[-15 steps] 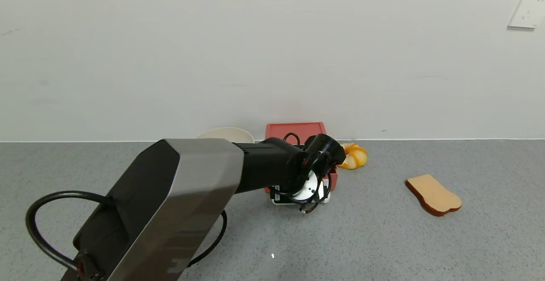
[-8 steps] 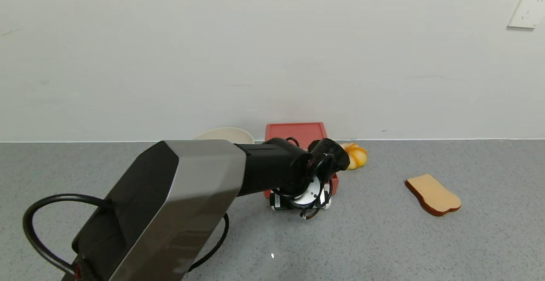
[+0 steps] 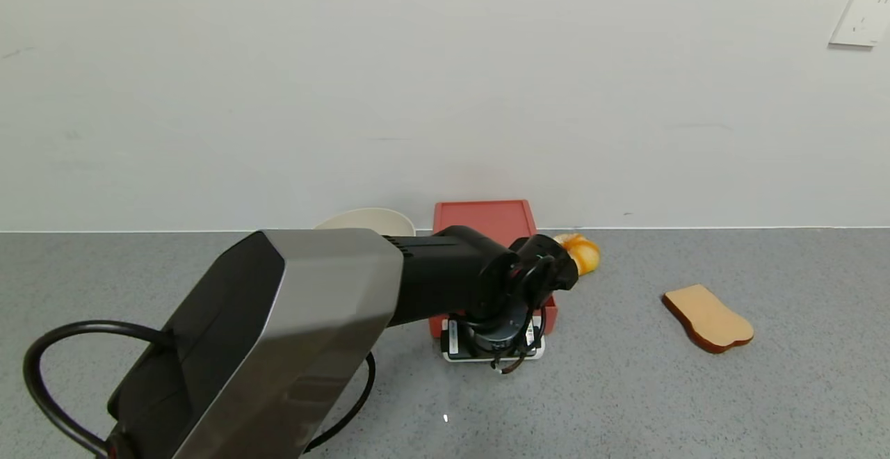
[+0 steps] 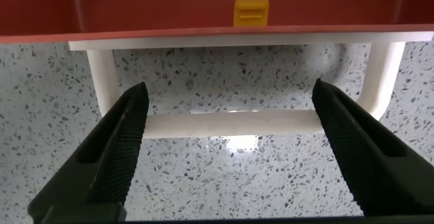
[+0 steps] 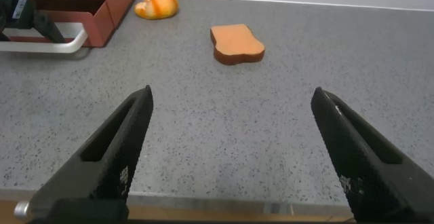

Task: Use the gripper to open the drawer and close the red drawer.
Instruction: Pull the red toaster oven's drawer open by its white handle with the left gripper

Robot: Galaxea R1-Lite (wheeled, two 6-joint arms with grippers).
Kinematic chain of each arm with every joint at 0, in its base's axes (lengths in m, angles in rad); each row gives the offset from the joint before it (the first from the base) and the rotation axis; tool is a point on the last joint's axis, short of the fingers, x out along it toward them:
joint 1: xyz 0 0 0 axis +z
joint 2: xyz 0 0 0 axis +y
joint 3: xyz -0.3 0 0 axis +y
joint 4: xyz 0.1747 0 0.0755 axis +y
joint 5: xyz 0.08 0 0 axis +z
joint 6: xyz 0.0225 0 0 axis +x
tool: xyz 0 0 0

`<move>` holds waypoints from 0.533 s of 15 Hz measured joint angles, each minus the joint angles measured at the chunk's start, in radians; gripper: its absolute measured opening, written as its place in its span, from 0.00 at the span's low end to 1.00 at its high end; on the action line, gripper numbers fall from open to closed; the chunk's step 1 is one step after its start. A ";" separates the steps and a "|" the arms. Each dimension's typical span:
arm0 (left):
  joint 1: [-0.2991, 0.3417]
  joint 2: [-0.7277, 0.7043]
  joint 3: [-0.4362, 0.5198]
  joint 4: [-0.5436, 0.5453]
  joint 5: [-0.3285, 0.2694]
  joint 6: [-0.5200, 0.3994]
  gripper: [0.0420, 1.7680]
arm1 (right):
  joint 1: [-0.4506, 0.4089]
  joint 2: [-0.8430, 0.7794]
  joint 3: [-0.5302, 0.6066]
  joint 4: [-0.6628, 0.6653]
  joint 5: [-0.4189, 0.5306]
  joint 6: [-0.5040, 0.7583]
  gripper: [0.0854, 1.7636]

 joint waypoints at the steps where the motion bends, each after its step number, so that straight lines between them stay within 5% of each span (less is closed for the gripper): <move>1: -0.002 -0.001 0.001 0.009 -0.007 -0.002 0.97 | 0.000 0.000 0.000 0.000 0.000 0.000 0.97; 8: -0.038 -0.013 0.007 0.071 -0.044 -0.056 0.97 | 0.000 0.000 0.000 0.000 0.000 0.000 0.97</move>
